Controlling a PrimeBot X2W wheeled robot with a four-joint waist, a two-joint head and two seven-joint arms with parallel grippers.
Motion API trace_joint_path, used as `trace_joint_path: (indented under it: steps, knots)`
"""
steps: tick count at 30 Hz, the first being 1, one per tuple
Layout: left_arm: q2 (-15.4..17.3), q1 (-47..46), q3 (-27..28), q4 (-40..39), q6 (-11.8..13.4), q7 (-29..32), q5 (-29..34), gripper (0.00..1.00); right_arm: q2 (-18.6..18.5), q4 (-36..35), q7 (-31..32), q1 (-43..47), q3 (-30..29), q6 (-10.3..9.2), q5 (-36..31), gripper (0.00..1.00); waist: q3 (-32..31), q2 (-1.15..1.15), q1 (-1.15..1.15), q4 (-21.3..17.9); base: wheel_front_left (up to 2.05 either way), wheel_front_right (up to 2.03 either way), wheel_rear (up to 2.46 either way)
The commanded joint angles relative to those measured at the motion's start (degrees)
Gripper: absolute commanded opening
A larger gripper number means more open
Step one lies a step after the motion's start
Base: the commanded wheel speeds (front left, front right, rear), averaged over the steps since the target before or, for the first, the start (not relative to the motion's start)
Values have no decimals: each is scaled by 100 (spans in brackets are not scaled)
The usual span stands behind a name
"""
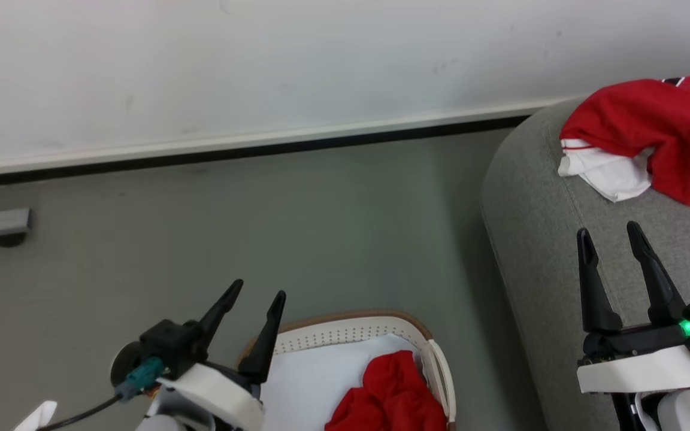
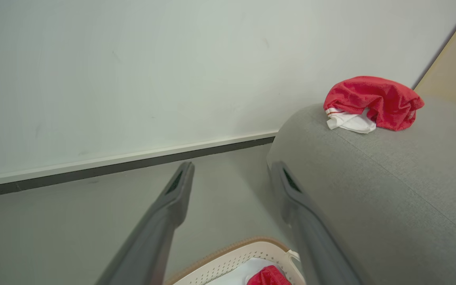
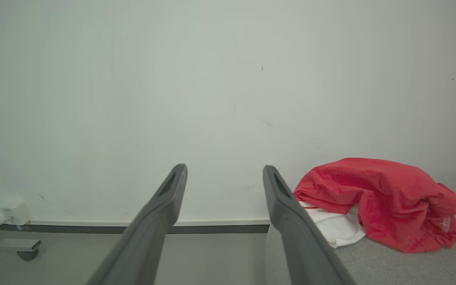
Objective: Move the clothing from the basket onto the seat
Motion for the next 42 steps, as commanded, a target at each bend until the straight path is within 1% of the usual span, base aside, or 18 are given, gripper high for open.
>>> trace_joint_path:
  steps: [1, 6, 8, 10, 15, 19, 26, 34, 42]
  knots:
    - [59, -120, -47, 67, -10, 36, -49, 100, 10, -24, -20, -109, -21, -13, -44, 100, 313, 0, -1, -162, 0, 0, 0]
    - [268, -692, -682, 425, -15, 338, -231, 100, 100, -162, -38, -397, -116, -13, -120, 100, 811, 0, -1, -346, 0, 0, 0]
    - [292, -913, -962, 553, -9, 414, -441, 100, 141, -219, -44, -522, -180, -13, -149, 100, 1016, 0, -1, -415, 0, 0, 0]
    - [408, -1140, -1210, 735, -6, 485, -546, 100, 173, -280, -48, -647, -266, -13, -160, 100, 1214, 0, -1, -482, 0, 0, 0]
    - [528, -1716, -1863, 1280, -6, 722, -863, 100, 239, -507, -44, -986, -402, -13, -240, 100, 1724, 0, -1, -659, 0, 0, 0]
    - [665, -2098, -2294, 1750, -7, 827, -964, 100, 286, -648, -45, -1248, -434, -13, -254, 100, 2112, 0, -1, -818, 0, 0, 0]
    - [725, -2682, -3053, 2342, -7, 1026, -1360, 100, 333, -1064, -46, -1549, -571, -13, -244, 100, 2690, 0, -1, -985, 0, 0, 0]
    - [688, -3237, -3888, 2898, -7, 1280, -1719, 100, 335, -1518, -43, -1720, -742, -13, 105, 100, 3246, 0, -1, -1106, 0, 0, 0]
    - [868, -3629, -4498, 3253, -8, 1481, -2106, 100, 335, -1868, -43, -1616, -753, -13, 299, 100, 3754, 0, -1, -1246, 0, 0, 0]
